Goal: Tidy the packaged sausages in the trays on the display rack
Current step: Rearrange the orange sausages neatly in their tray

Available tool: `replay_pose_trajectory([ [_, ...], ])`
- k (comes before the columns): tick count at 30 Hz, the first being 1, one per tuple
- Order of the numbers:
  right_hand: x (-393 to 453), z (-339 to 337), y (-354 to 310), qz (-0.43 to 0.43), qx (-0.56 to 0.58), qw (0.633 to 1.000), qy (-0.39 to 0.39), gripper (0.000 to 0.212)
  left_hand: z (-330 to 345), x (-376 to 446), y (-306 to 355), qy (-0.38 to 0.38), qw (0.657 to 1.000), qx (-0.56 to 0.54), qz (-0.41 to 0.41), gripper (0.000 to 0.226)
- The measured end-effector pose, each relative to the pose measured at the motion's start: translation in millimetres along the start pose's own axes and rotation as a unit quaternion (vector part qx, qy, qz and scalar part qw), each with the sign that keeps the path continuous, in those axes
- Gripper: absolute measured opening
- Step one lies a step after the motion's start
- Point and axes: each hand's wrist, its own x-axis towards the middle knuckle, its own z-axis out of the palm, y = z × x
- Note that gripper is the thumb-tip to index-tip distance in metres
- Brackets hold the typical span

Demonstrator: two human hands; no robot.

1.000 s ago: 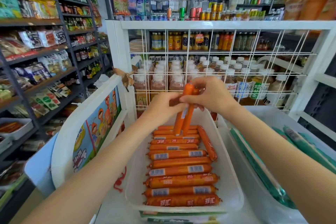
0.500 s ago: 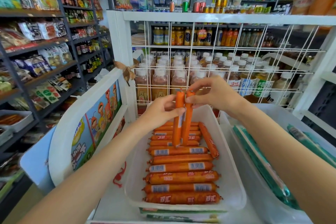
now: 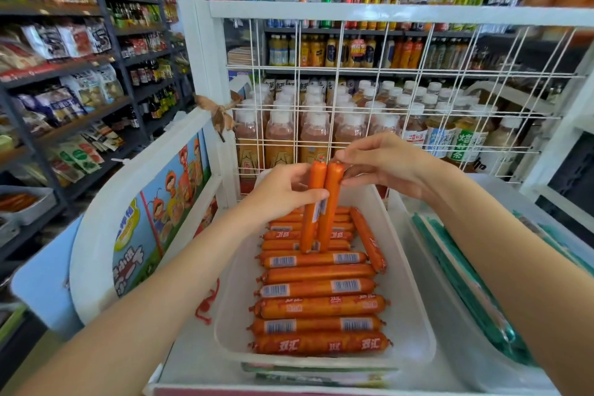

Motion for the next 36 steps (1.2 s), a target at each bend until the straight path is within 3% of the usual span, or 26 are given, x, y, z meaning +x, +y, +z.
replay_pose_trajectory([
  [3, 1, 4, -4, 0.014, -0.022, 0.999, 0.019, 0.022, 1, 0, 1, 0.007, 1.0, 0.01, 0.0, 0.022],
  [8, 4, 11, -8, -0.002, -0.165, 0.985, 0.052, 0.03, 6, 1, 4, 0.005, 0.999, 0.034, 0.001, 0.02],
  [14, 6, 8, -6, 0.012, -0.095, 0.995, 0.022, 0.025, 7, 2, 0, 0.011, 0.998, 0.053, 0.008, 0.023],
  [25, 7, 5, -4, 0.011, -0.084, 0.996, 0.024, 0.015, 9, 4, -2, 0.022, 0.997, 0.068, 0.01, 0.021],
  [30, 7, 2, -4, 0.013, 0.02, 1.0, 0.005, 0.018, 2, 4, -6, 0.047, 0.998, 0.035, -0.016, 0.026],
  [36, 9, 6, -4, 0.013, 0.007, 0.999, 0.029, 0.007, 2, 1, -6, 0.05, 0.998, 0.028, -0.01, 0.019],
])
